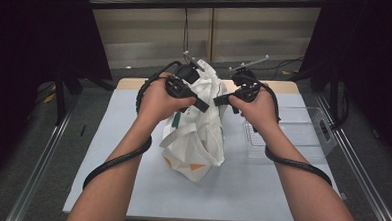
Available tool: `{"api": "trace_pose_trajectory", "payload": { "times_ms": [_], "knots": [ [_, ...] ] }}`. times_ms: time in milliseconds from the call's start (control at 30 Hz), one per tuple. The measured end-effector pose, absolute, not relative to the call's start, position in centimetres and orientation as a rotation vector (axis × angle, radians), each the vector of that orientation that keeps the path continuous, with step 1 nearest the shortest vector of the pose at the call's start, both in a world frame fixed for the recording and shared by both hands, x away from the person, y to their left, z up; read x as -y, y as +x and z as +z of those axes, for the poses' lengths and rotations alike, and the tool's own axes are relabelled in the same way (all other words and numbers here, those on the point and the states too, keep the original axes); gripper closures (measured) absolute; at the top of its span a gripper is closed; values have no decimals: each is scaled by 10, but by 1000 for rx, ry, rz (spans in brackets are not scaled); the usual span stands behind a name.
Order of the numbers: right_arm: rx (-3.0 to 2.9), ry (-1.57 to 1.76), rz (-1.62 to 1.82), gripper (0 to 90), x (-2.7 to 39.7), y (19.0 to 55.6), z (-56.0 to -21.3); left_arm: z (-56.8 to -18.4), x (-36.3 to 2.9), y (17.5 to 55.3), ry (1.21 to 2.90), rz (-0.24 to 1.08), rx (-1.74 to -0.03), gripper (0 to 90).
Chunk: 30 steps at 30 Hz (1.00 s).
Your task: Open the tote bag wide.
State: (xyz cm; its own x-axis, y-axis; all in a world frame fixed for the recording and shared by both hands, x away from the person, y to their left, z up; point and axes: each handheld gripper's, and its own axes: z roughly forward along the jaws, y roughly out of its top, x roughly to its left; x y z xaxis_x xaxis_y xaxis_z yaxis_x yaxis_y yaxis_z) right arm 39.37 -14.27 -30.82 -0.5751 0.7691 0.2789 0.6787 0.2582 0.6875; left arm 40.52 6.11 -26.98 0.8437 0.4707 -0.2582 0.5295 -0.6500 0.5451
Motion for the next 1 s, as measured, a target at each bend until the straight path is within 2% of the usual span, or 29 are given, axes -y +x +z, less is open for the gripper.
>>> {"api": "trace_pose_trajectory", "payload": {
  "times_ms": [433,1000],
  "knots": [
    [-2385,1393,1186,900,151,392,-310,-264,-84,408,2343,-133,-788,861],
    [-2388,1405,1132,900,158,392,-312,-261,-113,410,2321,-105,-862,861]
  ]
}}
